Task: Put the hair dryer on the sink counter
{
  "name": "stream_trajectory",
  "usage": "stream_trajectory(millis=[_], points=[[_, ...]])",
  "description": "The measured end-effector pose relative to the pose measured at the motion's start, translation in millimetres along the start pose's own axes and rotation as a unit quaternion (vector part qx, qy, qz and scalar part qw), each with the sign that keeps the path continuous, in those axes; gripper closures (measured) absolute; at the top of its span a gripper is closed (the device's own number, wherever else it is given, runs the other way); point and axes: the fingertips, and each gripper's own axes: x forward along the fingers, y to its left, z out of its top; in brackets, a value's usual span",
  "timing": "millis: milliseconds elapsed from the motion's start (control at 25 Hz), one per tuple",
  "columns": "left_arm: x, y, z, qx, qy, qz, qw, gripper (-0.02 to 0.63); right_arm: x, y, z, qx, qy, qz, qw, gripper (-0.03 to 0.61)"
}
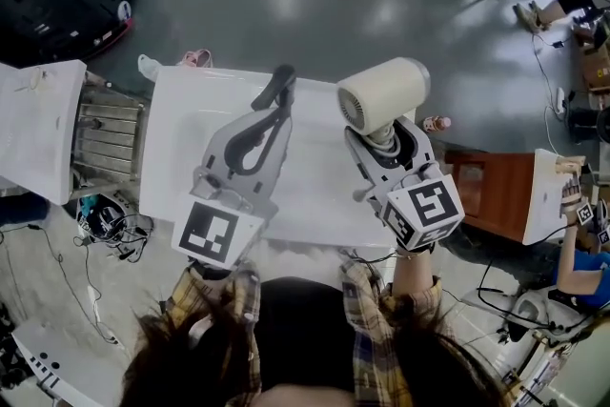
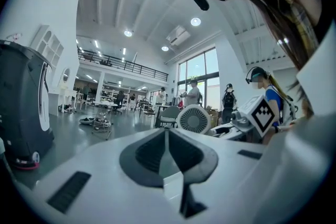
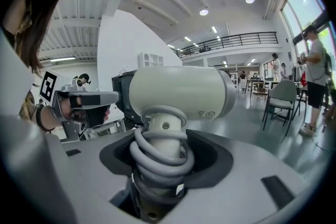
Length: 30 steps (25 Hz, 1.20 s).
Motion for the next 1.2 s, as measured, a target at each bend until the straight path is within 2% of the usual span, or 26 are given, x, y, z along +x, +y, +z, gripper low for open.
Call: stream_trajectory(millis=[280, 640, 1200], points=[[7, 4, -16, -0.006, 0.016, 0.006, 0.9998, 0.580, 28, -4, -19, -0.045, 0.049, 0.047, 0.997, 0.325], [17, 12, -37, -0.023, 0.035, 0.012, 0.9990, 0.580, 58, -3, -49, -0.132, 0.116, 0.105, 0.979, 0.324], [33, 17, -58, -0.038, 0.044, 0.016, 0.9982, 0.580, 96, -16, -114, -0.177, 0.202, 0.152, 0.951, 0.325]])
